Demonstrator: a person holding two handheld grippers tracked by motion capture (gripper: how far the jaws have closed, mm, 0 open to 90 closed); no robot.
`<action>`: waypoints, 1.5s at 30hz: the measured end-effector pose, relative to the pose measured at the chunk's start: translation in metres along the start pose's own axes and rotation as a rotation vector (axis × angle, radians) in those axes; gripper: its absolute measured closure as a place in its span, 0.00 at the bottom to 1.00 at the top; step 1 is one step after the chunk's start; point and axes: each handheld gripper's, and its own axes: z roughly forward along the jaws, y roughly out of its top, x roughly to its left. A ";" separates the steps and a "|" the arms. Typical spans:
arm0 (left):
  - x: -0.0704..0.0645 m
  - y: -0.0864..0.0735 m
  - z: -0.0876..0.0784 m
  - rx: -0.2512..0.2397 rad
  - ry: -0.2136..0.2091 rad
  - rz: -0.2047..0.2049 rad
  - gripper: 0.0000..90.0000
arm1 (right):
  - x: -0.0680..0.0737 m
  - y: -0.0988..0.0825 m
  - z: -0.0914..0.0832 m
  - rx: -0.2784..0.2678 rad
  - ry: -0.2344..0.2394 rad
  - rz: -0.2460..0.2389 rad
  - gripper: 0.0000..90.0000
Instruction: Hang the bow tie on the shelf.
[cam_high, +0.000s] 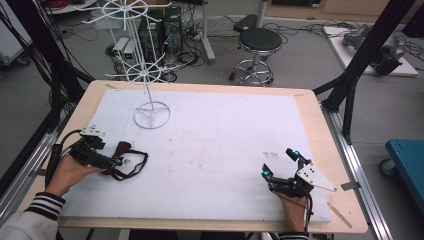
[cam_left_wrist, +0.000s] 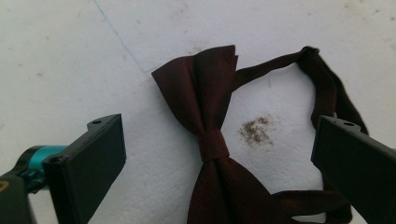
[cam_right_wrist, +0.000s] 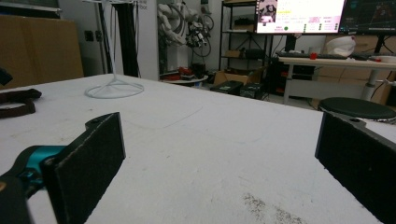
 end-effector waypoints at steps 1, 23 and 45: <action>0.000 0.000 0.001 0.002 0.003 -0.003 0.04 | -0.001 0.000 0.000 -0.005 -0.003 -0.007 0.01; -0.002 0.000 0.007 0.072 0.006 -0.023 0.44 | 0.000 0.000 -0.001 0.000 -0.001 -0.001 0.01; -0.010 0.001 0.009 0.080 0.027 0.035 0.85 | 0.000 0.000 -0.001 -0.006 0.000 -0.005 0.01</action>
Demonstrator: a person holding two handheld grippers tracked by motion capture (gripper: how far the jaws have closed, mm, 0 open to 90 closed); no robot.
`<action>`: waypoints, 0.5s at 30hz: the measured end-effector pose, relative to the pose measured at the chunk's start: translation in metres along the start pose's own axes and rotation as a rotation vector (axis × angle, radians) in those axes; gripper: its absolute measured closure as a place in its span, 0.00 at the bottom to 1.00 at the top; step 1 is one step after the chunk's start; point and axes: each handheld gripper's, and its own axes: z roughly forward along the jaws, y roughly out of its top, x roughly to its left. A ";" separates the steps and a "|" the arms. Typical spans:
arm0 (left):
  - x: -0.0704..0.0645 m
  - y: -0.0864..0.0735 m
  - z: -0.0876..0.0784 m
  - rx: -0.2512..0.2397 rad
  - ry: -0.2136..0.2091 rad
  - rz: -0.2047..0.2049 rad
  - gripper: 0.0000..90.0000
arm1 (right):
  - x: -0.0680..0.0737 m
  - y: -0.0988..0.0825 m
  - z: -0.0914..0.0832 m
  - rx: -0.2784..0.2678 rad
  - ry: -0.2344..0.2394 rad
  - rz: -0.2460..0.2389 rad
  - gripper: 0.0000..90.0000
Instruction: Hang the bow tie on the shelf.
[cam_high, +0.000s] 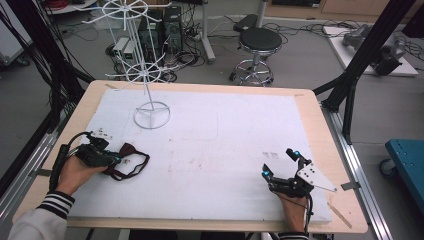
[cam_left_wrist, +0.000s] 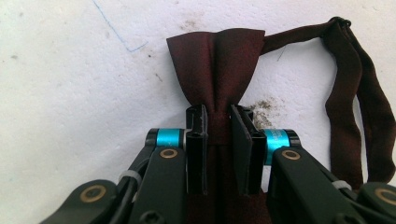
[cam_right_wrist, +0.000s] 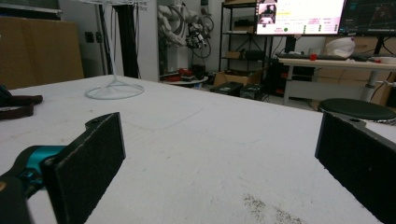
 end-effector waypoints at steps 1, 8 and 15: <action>0.000 0.000 0.000 0.000 0.000 0.000 0.86 | 0.000 0.000 0.000 -0.001 0.001 0.000 0.01; 0.001 0.000 -0.005 -0.043 -0.006 -0.008 0.86 | 0.000 0.000 0.000 -0.001 0.000 0.002 0.01; 0.003 -0.001 -0.017 -0.151 -0.037 -0.008 0.86 | 0.000 0.000 0.000 0.000 0.000 0.001 0.01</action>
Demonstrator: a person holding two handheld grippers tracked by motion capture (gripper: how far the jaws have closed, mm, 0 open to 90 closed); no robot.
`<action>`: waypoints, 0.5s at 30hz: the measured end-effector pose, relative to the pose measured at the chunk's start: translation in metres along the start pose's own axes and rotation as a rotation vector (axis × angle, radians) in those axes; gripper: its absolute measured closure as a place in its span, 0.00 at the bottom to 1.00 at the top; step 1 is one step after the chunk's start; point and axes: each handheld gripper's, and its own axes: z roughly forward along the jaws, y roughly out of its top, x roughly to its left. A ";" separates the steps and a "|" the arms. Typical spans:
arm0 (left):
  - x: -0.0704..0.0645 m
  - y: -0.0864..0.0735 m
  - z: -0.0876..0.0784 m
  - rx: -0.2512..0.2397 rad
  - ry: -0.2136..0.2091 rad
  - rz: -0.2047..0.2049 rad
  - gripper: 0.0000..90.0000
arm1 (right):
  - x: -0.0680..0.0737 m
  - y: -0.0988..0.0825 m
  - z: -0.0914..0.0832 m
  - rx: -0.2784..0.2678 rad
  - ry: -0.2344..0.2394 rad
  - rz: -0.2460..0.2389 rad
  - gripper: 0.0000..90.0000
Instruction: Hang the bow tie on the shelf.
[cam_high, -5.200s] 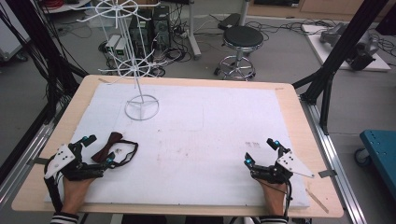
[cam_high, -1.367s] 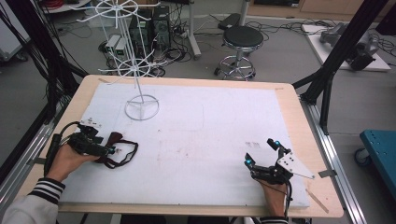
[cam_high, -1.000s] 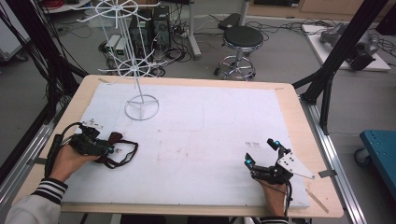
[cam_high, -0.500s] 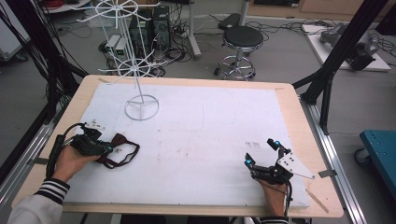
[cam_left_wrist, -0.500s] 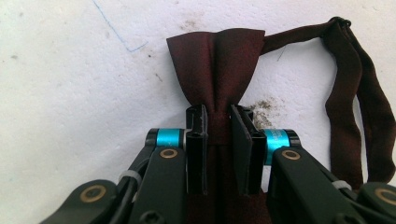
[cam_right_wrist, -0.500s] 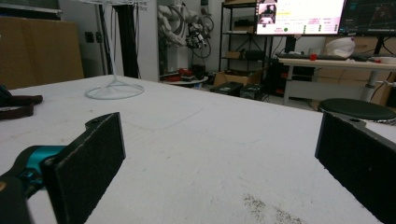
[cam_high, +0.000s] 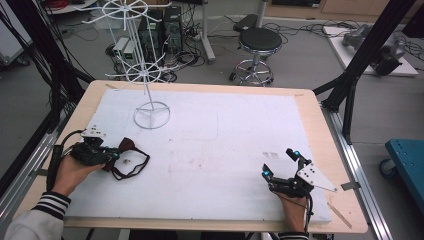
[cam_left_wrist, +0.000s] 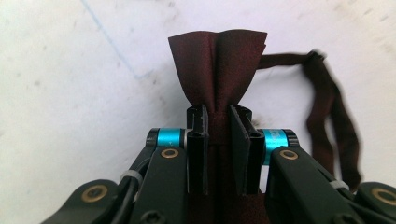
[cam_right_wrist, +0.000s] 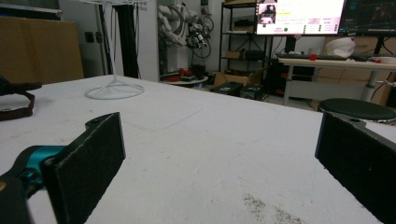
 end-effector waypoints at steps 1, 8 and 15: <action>0.000 0.000 -0.001 -0.020 -0.002 0.000 0.86 | 0.000 0.000 0.000 0.000 -0.001 0.000 0.01; 0.000 0.001 -0.011 -0.124 -0.011 0.002 0.86 | 0.000 0.000 0.000 0.000 -0.001 -0.003 0.01; -0.001 0.002 -0.018 -0.183 -0.005 0.002 0.86 | 0.000 0.000 0.000 0.001 -0.001 -0.006 0.01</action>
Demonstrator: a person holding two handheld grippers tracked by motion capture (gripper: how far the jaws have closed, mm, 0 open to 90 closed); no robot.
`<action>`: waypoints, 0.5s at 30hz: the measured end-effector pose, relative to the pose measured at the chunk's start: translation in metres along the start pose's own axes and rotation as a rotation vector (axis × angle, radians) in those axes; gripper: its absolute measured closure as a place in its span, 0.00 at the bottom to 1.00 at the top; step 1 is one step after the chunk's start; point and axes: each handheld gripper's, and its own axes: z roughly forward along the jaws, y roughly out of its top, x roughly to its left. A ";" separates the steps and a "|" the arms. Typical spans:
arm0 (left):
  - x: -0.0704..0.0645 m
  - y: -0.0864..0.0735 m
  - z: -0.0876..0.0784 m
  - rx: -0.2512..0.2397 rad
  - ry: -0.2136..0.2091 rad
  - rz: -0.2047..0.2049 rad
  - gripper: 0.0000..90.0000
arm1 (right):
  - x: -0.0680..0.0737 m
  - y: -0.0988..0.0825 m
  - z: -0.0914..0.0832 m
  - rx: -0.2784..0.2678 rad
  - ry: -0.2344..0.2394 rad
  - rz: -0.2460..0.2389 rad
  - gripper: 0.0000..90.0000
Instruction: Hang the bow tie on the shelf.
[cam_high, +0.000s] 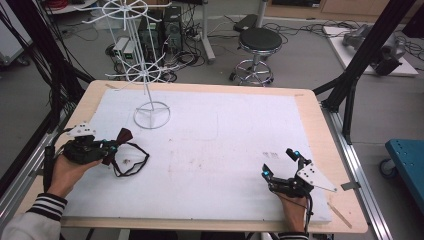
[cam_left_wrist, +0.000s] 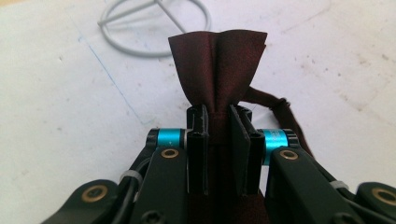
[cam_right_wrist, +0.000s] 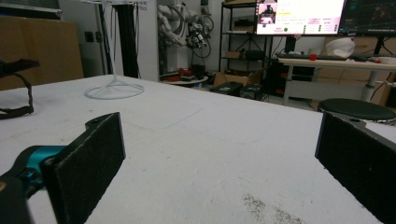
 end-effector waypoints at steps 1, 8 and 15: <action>-0.001 0.001 -0.001 -0.014 0.003 0.002 0.86 | 0.000 0.000 0.000 0.000 0.000 -0.001 0.01; -0.006 0.015 -0.013 -0.106 -0.008 0.024 0.86 | 0.000 0.000 0.000 0.000 0.000 0.000 0.01; -0.010 0.029 -0.021 -0.154 -0.011 0.033 0.86 | 0.000 0.000 0.000 0.000 0.000 0.001 0.01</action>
